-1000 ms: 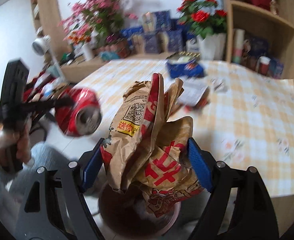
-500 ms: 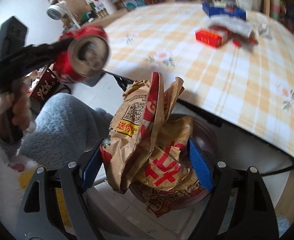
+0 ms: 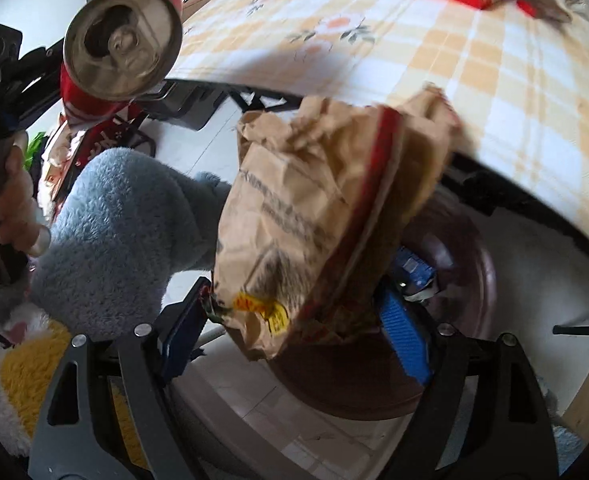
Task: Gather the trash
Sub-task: 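Carry the red can and brown paper bag down over the bin, then open the right tool to drop the paper bag into the bin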
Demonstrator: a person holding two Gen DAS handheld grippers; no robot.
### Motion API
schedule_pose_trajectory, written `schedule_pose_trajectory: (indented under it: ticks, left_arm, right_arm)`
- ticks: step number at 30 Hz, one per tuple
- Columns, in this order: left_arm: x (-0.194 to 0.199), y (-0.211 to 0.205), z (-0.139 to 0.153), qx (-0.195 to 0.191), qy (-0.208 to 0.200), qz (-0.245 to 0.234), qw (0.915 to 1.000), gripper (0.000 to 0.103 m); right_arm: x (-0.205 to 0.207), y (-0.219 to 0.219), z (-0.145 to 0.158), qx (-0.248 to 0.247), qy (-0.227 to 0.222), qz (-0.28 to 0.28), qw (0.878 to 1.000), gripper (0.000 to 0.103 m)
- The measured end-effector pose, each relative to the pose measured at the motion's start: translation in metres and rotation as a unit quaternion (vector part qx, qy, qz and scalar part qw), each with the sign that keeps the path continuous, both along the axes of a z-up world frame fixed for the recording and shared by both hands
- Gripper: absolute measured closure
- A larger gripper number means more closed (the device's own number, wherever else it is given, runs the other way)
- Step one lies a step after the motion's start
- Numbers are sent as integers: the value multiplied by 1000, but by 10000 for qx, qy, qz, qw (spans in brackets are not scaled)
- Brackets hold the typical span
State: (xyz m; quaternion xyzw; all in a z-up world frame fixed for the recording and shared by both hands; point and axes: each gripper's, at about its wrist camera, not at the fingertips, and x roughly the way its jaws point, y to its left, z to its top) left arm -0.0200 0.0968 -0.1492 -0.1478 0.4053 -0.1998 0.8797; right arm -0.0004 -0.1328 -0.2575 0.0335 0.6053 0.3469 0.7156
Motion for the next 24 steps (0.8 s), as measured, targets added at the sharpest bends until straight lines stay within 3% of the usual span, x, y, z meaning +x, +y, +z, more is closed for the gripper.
schedule_pose_trajectory:
  ticks: [7, 15, 19, 24]
  left_arm:
    - [1, 0, -3, -10, 21, -9, 10000, 81]
    - [-1, -5, -9, -4, 84, -58, 9999, 81]
    - [-1, -4, -13, 25, 127, -78, 9999, 81]
    - [-3, -7, -18, 86, 161, -148, 9997, 81]
  right_arm:
    - [-17, 6, -1, 10, 161, 325, 9993, 22]
    - [-5, -10, -17, -383, 290, -257, 9985, 18]
    - [1, -16, -16, -460, 227, -516, 9974, 11]
    - [12, -39, -7, -451, 54, -1139, 9925, 11]
